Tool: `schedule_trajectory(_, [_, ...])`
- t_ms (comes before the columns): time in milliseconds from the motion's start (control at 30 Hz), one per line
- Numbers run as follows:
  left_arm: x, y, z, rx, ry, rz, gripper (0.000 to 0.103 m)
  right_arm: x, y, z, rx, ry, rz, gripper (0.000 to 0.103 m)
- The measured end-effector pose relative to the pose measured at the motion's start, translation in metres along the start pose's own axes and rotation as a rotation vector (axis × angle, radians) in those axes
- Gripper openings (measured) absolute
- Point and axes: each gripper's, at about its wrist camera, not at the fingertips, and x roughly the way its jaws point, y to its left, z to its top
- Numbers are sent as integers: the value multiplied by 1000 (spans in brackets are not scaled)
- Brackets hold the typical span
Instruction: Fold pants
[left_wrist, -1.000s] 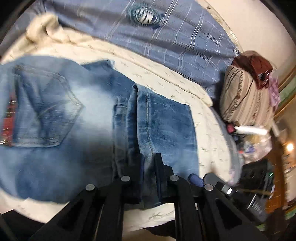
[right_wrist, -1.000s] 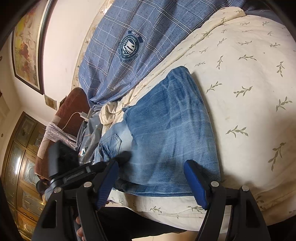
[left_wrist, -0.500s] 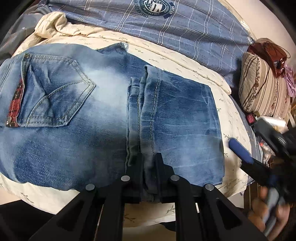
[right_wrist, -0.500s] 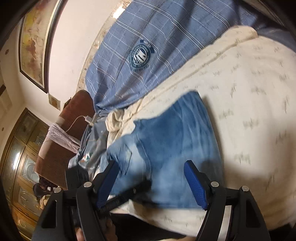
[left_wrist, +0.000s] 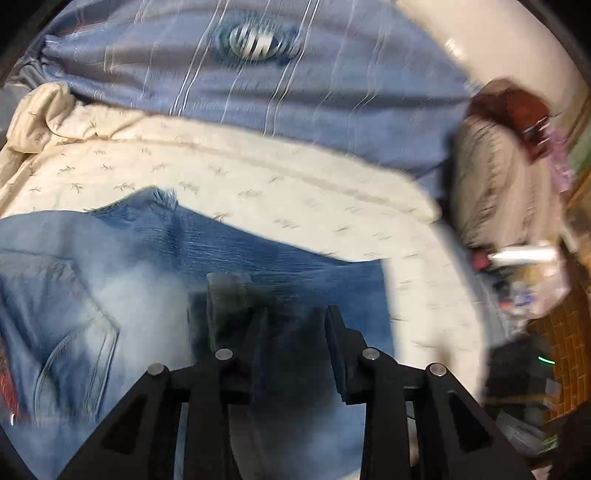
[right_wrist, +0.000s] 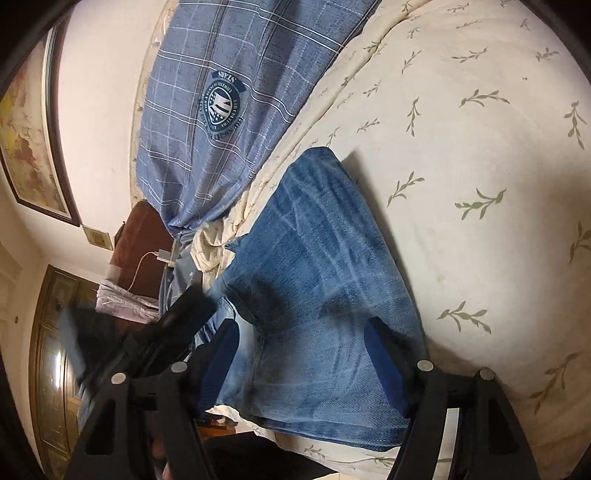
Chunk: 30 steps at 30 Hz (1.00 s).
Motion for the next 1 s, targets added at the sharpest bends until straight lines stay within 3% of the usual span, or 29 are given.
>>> schedule_trajectory(33, [17,7,3,-4,36,52,21,0,1,0,-9,2,1,74])
schedule_trajectory(100, [29,20,7,-46,16,58,9,0,1,-3,-23,7,3,74])
schedule_trajectory(300, [16,19,9,-71,50,33,9,-1,1,-5,-33,8,-2,74])
schedule_trajectory(367, [-3,21,2,-74,31,16,15,0,2,-4,-29,8,-1,74])
schedule_trajectory(433, [-23,13,-10,-22,-22,-21,39,-2,8,-5,-23,9,3,74])
schedule_trajectory(500, [-26,7,-22,49,-35,9,51,-14,15,-5,-30,-23,32,74])
schedule_trajectory(567, [-5,15,-32,61,47,103,50,-28,23,1,-56,-82,37,75])
schedule_trajectory(600, [-1,21,-36,50,40,135,49,-34,28,6,-74,-116,18,75])
schedule_trajectory(800, [-5,21,-44,93,2,119,49,-6,31,58,-171,-56,-224,77])
schedule_trajectory(900, [-3,23,-43,91,-5,101,49,14,29,76,-186,-30,-242,76])
schedule_trajectory(933, [-3,24,-44,97,-8,100,49,22,34,80,-218,-11,-245,72])
schedule_trajectory(1000, [-3,25,-44,113,-13,98,49,39,39,83,-233,37,-265,50])
